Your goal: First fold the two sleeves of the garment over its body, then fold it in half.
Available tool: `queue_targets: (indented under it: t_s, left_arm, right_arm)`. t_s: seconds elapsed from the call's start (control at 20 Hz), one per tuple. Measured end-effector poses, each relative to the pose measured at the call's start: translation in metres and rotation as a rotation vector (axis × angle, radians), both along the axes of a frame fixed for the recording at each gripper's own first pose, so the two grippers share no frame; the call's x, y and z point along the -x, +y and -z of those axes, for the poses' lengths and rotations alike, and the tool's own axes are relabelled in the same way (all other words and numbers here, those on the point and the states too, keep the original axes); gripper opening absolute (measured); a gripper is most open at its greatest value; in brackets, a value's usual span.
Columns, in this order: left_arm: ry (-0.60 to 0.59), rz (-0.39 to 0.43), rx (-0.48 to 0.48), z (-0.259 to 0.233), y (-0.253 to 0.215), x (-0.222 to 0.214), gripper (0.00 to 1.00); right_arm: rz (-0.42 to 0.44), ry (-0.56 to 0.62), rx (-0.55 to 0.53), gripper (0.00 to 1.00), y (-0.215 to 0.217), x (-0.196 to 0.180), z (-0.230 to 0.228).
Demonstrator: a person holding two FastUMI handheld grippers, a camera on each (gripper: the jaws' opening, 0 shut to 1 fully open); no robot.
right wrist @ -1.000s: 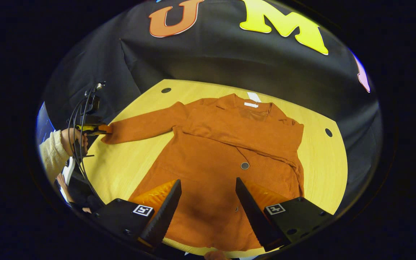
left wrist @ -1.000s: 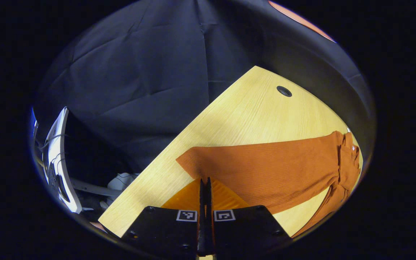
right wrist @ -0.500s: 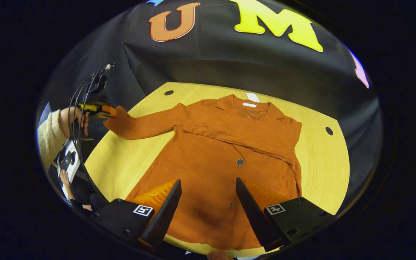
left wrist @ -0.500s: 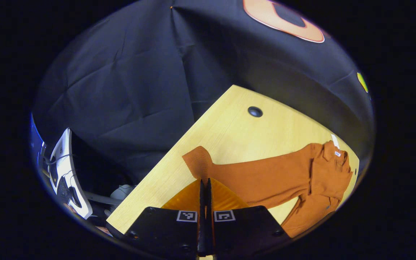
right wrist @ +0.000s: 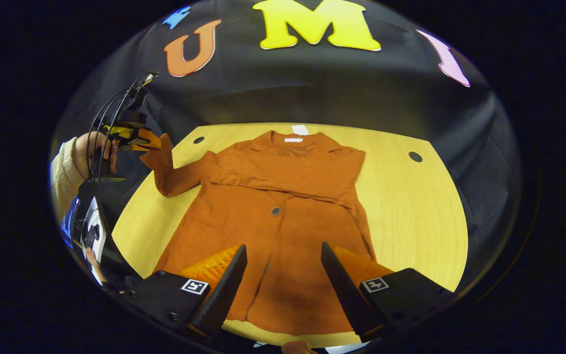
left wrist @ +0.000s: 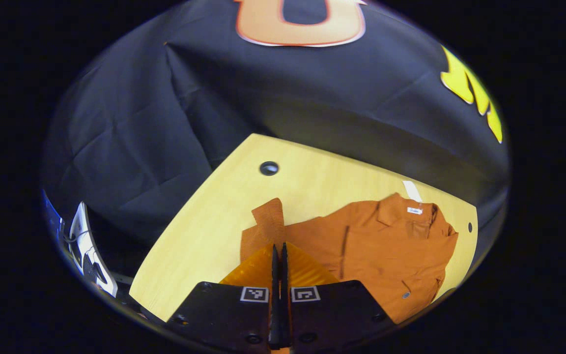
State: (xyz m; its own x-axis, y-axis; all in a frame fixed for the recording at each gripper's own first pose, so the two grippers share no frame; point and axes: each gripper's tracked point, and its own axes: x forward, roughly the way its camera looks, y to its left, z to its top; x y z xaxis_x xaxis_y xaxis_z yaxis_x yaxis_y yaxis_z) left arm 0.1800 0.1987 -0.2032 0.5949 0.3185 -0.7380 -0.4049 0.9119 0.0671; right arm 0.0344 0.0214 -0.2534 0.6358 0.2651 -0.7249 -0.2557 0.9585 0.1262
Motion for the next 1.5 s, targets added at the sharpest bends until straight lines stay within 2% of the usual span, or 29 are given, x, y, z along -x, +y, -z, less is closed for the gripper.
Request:
queue_targets:
  t_s: [0.2, 0.45, 0.7, 0.75, 0.9, 0.95, 1.05, 1.25, 1.5]
  left_arm:
    - [0.032, 0.078, 0.056, 0.019, -0.100, -0.032, 0.03]
    - [0.070, 0.176, 0.017, 0.037, -0.199, -0.069, 0.03]
    - [0.119, 0.237, -0.015, 0.052, -0.289, -0.101, 0.03]
    - [0.126, 0.250, -0.019, 0.058, -0.296, -0.084, 0.03]
    - [0.143, 0.305, -0.026, 0.068, -0.347, -0.099, 0.03]
    - [0.149, 0.321, -0.022, 0.074, -0.360, -0.099, 0.02]
    - [0.161, 0.347, -0.017, 0.085, -0.381, -0.103, 0.02]
    - [0.180, 0.405, -0.039, 0.107, -0.420, -0.113, 0.03]
    - [0.183, 0.447, -0.050, 0.124, -0.447, -0.117, 0.03]
  right_arm:
    - [0.072, 0.012, -0.009, 0.97, -0.050, 0.004, 0.004]
    - [0.124, 0.031, -0.034, 0.98, -0.100, 0.019, 0.008]
    - [0.161, 0.030, -0.048, 0.98, -0.150, 0.025, 0.008]
    - [0.170, 0.033, -0.048, 0.98, -0.160, 0.026, 0.010]
    - [0.200, 0.057, -0.067, 0.98, -0.186, 0.034, 0.018]
    - [0.210, 0.064, -0.063, 0.94, -0.196, 0.037, 0.022]
    - [0.218, 0.080, -0.065, 0.98, -0.209, 0.043, 0.030]
    - [0.215, 0.107, -0.061, 0.98, -0.225, 0.056, 0.042]
    - [0.189, 0.132, -0.036, 0.98, -0.230, 0.063, 0.051]
